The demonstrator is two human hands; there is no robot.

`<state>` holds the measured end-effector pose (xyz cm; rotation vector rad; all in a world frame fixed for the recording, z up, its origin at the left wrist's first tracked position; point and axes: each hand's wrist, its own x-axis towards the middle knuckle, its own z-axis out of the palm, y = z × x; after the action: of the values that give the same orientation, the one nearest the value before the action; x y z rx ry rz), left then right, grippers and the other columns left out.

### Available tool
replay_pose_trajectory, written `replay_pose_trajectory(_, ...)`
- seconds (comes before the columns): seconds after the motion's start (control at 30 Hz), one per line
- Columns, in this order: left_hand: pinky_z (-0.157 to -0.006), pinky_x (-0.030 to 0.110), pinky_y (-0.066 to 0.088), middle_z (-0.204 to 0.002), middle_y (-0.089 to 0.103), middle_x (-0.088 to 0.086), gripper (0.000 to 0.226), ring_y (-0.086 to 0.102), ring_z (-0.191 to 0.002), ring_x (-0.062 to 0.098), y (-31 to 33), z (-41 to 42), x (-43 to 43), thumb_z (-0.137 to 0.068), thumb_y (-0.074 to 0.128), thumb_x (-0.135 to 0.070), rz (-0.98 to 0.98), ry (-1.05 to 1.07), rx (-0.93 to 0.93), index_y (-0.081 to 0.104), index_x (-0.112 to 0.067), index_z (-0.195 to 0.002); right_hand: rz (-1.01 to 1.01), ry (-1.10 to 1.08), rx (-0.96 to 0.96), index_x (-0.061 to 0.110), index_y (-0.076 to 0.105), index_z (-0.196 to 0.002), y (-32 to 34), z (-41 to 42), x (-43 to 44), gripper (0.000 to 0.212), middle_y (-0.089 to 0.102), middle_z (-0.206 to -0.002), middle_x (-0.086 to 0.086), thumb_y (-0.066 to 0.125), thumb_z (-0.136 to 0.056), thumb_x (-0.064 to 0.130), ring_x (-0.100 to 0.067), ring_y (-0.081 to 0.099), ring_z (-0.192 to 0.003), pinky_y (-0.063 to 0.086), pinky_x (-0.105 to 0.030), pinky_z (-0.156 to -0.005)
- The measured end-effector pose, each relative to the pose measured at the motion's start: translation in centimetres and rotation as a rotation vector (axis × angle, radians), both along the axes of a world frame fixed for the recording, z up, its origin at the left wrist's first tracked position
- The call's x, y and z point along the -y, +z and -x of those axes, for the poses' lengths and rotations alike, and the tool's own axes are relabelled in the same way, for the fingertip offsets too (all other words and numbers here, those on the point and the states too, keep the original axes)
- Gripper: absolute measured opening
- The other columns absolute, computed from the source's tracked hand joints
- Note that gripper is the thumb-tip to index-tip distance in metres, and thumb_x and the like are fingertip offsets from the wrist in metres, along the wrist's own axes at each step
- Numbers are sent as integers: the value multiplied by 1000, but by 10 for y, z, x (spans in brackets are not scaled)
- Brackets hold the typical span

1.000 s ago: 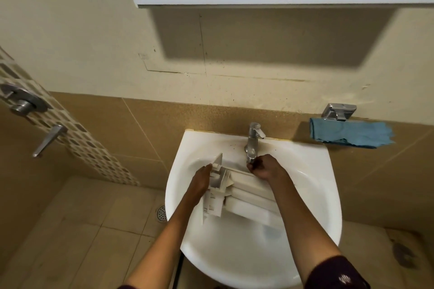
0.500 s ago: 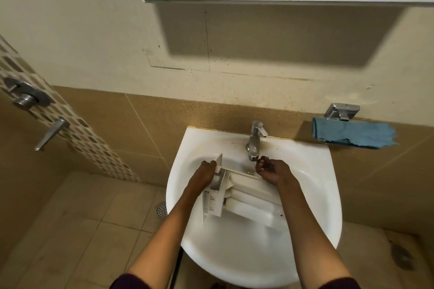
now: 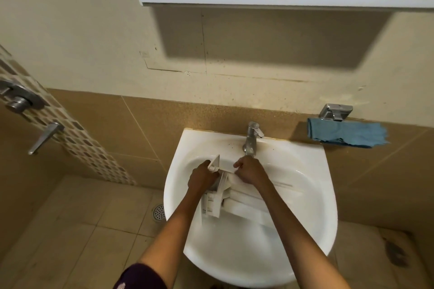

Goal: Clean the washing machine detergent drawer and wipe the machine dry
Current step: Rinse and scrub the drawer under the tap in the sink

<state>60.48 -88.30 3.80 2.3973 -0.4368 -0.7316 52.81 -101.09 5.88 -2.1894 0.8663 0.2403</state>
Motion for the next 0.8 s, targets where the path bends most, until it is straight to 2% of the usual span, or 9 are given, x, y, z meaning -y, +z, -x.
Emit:
replay_pose_trajectory(0.17, -91, 37, 45, -116, 65, 10, 31, 60, -107, 29, 2, 1, 1, -89, 57, -34, -13, -5, 13, 58, -13, -113, 210, 104, 4, 8, 67, -109, -16, 2, -19, 36, 64, -113, -13, 63, -82, 31, -29, 52, -113, 45, -32, -89)
replay_pose_trajectory(0.27, -90, 37, 46, -115, 65, 10, 33, 60, -107, 30, 0, 2, 0, -89, 58, -34, -9, 5, 15, 58, -14, -115, 181, 18, 33, 11, 66, -111, -22, 2, -21, 38, 65, -114, -9, 66, -80, 32, -27, 46, -120, 42, -31, -92)
replay_pose_trajectory(0.47, -90, 37, 47, -115, 65, 10, 35, 61, -106, 30, -2, 3, 1, -88, 59, -35, -2, 18, 3, 57, -15, -117, 183, -45, 163, 12, 67, -114, -37, 10, -24, 36, 67, -112, -9, 64, -83, 30, -28, 45, -115, 36, -28, -90)
replay_pose_trajectory(0.53, -88, 36, 46, -113, 65, 10, 34, 61, -105, 30, -2, 3, 1, -88, 59, -34, 2, 18, 4, 58, -14, -115, 162, -22, 165, 11, 65, -117, -39, 12, -23, 35, 66, -113, -8, 62, -84, 26, -28, 44, -116, 34, -28, -94)
replay_pose_trajectory(0.63, -85, 33, 45, -111, 66, 10, 29, 60, -104, 31, -3, 2, 0, -88, 59, -31, 13, 23, 14, 59, -15, -111, 70, 89, 157, 7, 65, -116, -36, 11, -10, 32, 66, -115, -11, 53, -87, 3, -32, 51, -115, 38, -30, -99)
replay_pose_trajectory(0.7, -83, 32, 43, -112, 65, 11, 27, 59, -105, 31, -5, 3, 0, -88, 59, -28, 17, 20, 19, 59, -14, -111, -1, 131, 155, 4, 66, -115, -31, 13, 1, 34, 66, -117, -13, 50, -87, -5, -28, 57, -111, 42, -23, -93)
replay_pose_trajectory(0.8, -83, 31, 43, -112, 65, 11, 28, 59, -106, 31, -4, 4, 0, -89, 58, -27, 11, 4, 36, 59, -12, -112, 4, 157, 187, 5, 70, -106, -28, 14, 1, 23, 70, -107, -13, 64, -85, 11, -24, 64, -98, 41, -19, -78)
